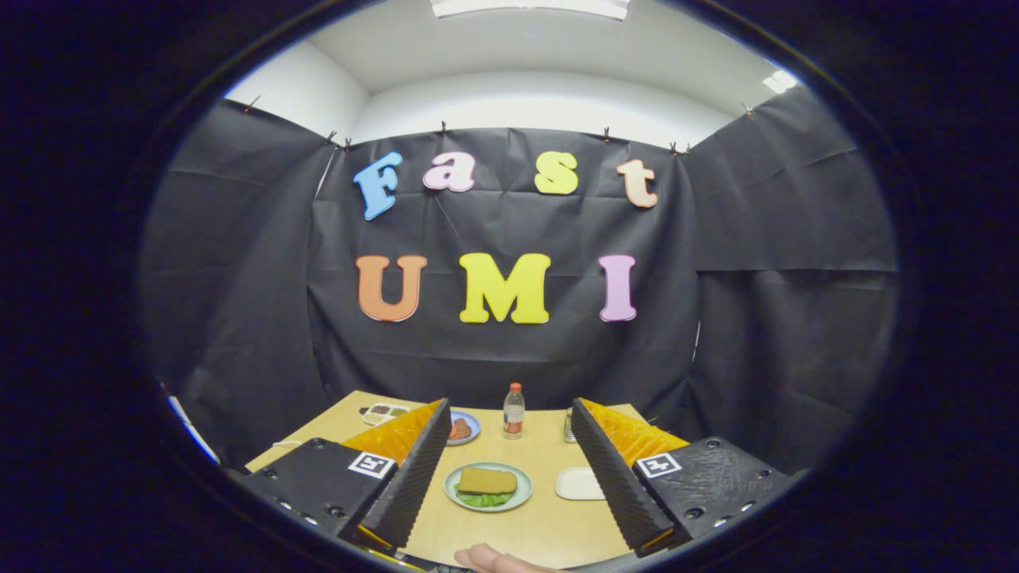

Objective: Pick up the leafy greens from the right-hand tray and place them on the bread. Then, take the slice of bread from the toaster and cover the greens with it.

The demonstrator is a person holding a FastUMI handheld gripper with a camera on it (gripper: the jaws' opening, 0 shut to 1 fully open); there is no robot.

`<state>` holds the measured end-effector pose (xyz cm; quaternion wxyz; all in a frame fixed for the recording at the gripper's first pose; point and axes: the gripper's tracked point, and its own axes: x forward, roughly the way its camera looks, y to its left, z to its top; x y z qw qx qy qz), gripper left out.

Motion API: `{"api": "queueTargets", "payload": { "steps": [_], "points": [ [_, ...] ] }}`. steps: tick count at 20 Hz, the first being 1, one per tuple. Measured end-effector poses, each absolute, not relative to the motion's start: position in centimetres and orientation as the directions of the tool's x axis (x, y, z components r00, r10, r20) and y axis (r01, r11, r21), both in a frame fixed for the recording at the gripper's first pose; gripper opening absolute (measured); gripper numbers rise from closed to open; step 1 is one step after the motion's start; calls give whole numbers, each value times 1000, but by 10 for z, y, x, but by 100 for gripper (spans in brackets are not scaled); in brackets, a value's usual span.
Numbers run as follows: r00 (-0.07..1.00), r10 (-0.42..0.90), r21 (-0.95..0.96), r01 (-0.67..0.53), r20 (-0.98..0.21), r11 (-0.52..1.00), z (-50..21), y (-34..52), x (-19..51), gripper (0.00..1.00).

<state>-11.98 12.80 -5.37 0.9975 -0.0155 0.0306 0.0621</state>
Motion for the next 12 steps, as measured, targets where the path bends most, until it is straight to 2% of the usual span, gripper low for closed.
{"api": "queueTargets", "payload": {
  "steps": [5,12],
  "points": [
    [994,100,-31,-101,-36,994,-47,117,-121,94],
    [993,103,-29,-105,-62,994,-47,108,-97,94]
  ]
}}
